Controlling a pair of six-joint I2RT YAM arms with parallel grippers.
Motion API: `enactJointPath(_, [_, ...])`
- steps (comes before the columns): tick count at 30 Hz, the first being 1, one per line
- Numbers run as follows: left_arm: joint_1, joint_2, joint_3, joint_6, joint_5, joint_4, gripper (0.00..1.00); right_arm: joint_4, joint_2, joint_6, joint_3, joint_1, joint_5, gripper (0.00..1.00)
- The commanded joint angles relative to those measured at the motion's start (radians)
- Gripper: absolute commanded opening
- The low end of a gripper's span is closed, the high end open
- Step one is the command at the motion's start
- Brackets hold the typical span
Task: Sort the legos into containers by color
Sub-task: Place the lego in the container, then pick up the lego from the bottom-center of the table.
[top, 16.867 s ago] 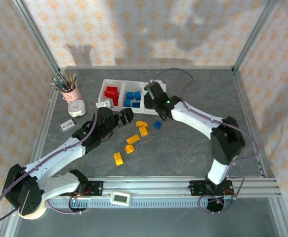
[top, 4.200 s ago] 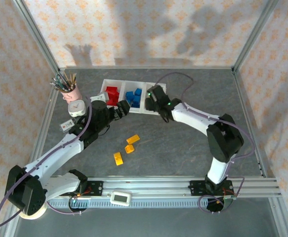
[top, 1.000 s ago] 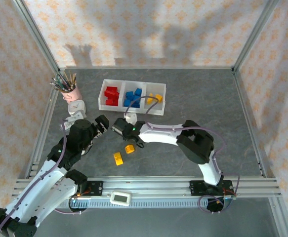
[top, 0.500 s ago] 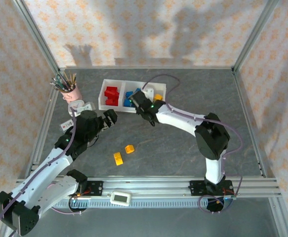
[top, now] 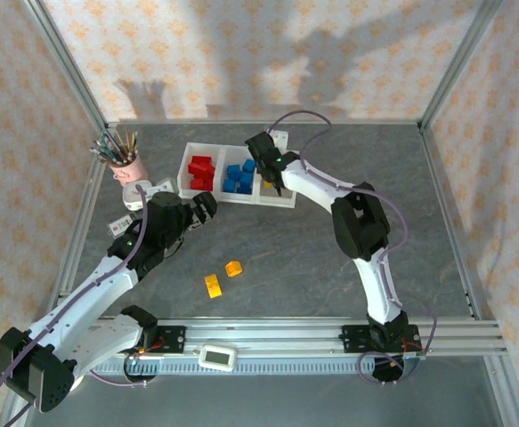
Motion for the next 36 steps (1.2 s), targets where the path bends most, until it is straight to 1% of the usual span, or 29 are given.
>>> enactJointPath(1, [0.011, 0.006, 0.04, 0.022, 0.003, 0.031, 0.99, -0.039, 0.007, -0.027, 0.058, -0.003, 0.015, 0.52])
enactJointPath(4, [0.013, 0.005, 0.037, 0.023, 0.004, 0.035, 0.99, -0.028, -0.033, -0.032, 0.036, -0.002, -0.007, 0.58])
enactJointPath(6, [0.013, 0.001, 0.039, 0.023, 0.003, 0.03, 0.99, -0.024, -0.073, -0.035, 0.003, 0.001, -0.034, 0.59])
enactJointPath(9, [0.014, -0.017, 0.034, 0.026, -0.006, 0.012, 0.99, 0.013, -0.164, -0.049, -0.108, 0.023, -0.078, 0.61])
enactJointPath(12, [0.015, -0.043, 0.022, 0.021, -0.017, -0.015, 0.99, 0.032, -0.254, -0.05, -0.232, 0.069, -0.088, 0.64])
enactJointPath(16, [0.016, -0.095, 0.003, 0.008, -0.031, -0.065, 0.99, 0.062, -0.375, -0.061, -0.403, 0.143, -0.149, 0.67])
enactJointPath(21, [0.017, -0.159, -0.02, -0.006, -0.05, -0.129, 0.99, 0.075, -0.476, -0.049, -0.543, 0.248, -0.204, 0.72])
enactJointPath(26, [0.017, -0.212, -0.033, -0.032, -0.076, -0.211, 0.99, 0.101, -0.507, -0.002, -0.638, 0.376, -0.245, 0.75])
enactJointPath(31, [0.017, -0.263, -0.052, -0.06, -0.088, -0.256, 0.99, 0.135, -0.47, 0.053, -0.675, 0.5, -0.256, 0.78])
enactJointPath(33, [0.017, -0.273, -0.055, -0.066, -0.095, -0.27, 0.99, 0.143, -0.444, 0.07, -0.677, 0.53, -0.256, 0.79])
enactJointPath(36, [0.017, -0.289, -0.058, -0.071, -0.104, -0.28, 0.99, 0.15, -0.399, 0.092, -0.671, 0.548, -0.258, 0.79])
